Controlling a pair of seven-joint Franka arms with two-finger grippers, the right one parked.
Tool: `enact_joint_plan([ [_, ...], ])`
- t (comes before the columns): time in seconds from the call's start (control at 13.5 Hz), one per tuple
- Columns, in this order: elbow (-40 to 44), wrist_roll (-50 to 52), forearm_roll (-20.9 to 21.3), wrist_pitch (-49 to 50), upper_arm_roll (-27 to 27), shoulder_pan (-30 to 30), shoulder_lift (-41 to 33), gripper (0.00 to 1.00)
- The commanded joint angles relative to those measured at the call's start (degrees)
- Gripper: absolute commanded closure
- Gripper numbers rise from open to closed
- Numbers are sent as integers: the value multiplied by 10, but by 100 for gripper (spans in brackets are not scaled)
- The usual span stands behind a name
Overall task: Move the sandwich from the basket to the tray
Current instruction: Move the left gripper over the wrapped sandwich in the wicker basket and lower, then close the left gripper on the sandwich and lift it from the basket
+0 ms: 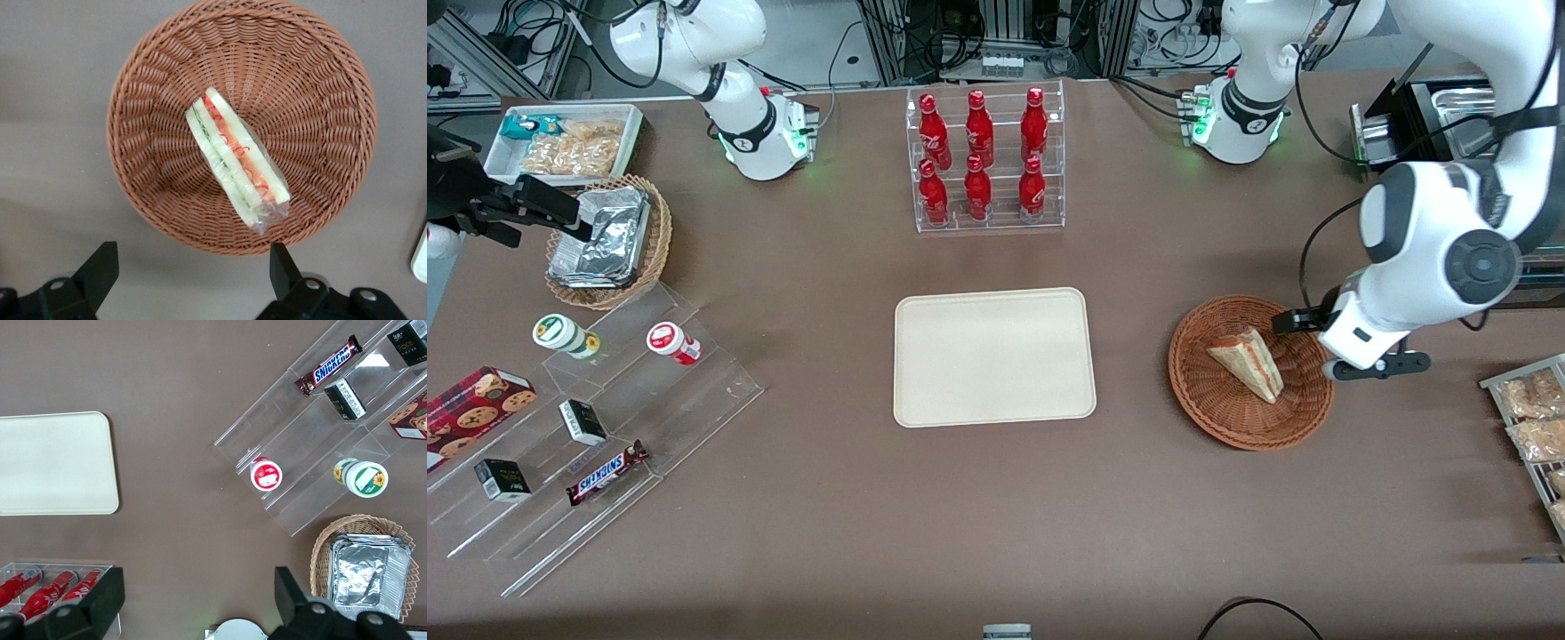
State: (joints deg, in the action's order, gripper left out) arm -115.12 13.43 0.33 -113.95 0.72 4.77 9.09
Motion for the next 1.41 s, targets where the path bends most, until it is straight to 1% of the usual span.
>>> enact_joint_plan([
  [0.0,-82,106,4,-80,-3,21,-46,0],
  [0.22,-113,256,4,-136,-3,40,-47,0],
  [0.52,-116,392,3,-159,-2,40,-31,0],
  [0.59,-116,441,3,-173,-1,41,-21,0],
  [0.67,-117,468,3,-194,-1,48,-15,0],
  [1.04,-121,486,-2,-238,0,50,19,0],
  [1.33,-121,485,-2,-253,0,51,47,0],
])
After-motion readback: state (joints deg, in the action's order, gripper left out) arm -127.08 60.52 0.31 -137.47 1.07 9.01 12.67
